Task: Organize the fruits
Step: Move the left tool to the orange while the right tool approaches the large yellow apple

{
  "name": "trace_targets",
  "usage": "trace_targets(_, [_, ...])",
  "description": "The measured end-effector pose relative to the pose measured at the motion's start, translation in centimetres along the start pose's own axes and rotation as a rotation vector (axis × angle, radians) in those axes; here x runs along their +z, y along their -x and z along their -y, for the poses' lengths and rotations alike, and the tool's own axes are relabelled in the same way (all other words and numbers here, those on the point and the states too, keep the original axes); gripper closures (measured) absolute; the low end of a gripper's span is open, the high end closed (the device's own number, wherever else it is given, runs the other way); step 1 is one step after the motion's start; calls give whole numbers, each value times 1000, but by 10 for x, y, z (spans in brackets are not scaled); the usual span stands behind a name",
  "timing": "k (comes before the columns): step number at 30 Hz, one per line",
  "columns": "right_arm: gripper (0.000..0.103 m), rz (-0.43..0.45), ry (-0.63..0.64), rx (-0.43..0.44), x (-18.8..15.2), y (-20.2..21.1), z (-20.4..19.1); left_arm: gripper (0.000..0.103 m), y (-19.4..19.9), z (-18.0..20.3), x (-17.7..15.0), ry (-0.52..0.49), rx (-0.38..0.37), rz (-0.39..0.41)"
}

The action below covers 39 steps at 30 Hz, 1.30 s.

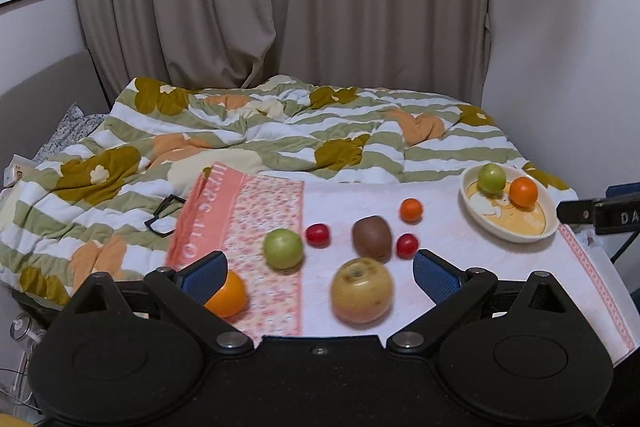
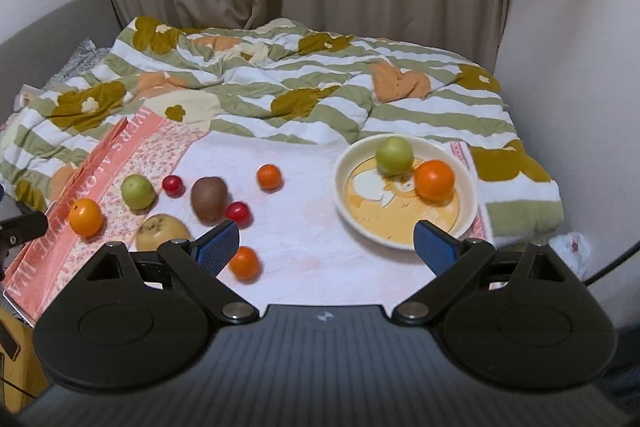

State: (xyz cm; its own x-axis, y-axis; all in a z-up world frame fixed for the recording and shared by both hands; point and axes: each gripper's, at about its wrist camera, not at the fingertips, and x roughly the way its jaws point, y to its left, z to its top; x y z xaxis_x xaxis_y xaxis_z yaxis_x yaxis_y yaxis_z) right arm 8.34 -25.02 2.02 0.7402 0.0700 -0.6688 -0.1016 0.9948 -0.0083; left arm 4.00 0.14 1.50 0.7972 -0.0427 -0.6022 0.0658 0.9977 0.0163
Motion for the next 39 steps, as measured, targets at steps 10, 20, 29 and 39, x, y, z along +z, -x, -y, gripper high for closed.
trace_targets(10, [0, -12, -66, -6, -24, -11, -86, 4, -17, -71, -16, -18, -68, -14])
trace_targets(20, [0, -16, -54, -8, -40, -55, -148, 4, -68, -113, -30, -25, -66, -33])
trace_targets(29, [0, -30, -46, -2, -55, -104, -173, 10, -120, -124, -50, -8, -32, -89])
trace_targets(39, [0, -55, -42, -1, -53, -133, -179, 21, -157, -123, -54, -2, -35, -157])
